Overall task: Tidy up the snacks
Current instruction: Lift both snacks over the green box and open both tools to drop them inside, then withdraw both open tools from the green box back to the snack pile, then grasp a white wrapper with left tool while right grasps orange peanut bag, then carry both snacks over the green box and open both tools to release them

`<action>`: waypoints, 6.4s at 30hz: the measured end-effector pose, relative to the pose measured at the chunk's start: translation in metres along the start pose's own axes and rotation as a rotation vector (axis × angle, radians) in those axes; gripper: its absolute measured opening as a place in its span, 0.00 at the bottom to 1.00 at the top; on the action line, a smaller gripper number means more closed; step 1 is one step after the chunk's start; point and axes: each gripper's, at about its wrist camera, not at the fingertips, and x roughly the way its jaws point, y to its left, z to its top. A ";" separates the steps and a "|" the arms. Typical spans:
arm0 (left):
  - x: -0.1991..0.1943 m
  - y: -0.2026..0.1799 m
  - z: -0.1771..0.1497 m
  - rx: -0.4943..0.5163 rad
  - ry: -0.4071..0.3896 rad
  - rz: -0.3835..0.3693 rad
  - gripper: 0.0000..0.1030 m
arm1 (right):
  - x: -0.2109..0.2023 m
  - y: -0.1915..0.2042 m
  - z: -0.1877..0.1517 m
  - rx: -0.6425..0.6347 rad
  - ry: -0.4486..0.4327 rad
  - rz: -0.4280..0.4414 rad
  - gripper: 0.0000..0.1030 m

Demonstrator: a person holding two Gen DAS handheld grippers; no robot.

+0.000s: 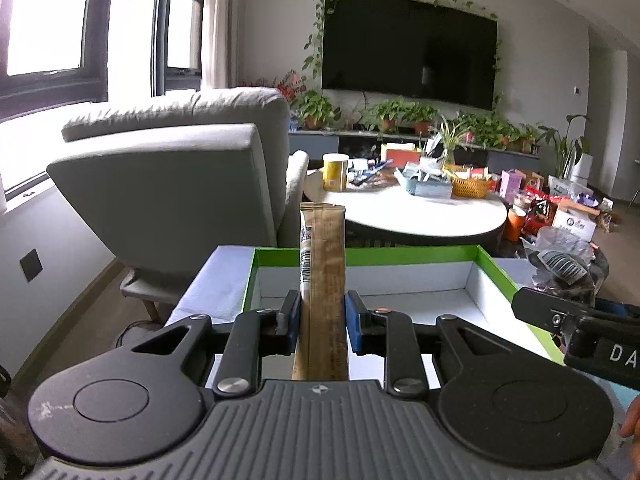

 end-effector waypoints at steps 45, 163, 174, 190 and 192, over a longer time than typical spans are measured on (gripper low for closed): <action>-0.067 0.090 -0.058 -0.124 0.136 0.152 0.35 | -0.037 -0.011 -0.042 0.005 0.085 -0.102 0.68; -0.059 0.031 0.009 0.034 -0.100 -0.216 0.02 | -0.035 -0.008 0.000 -0.019 -0.065 0.195 0.67; -0.005 0.023 0.019 0.040 -0.057 -0.201 0.03 | 0.017 -0.006 0.004 0.035 -0.016 0.165 0.67; 0.026 0.011 -0.009 0.102 0.039 -0.213 0.06 | 0.039 -0.001 -0.019 0.010 0.097 0.116 0.67; 0.025 0.009 -0.011 0.115 0.047 -0.217 0.06 | 0.041 0.000 -0.020 -0.001 0.093 0.103 0.67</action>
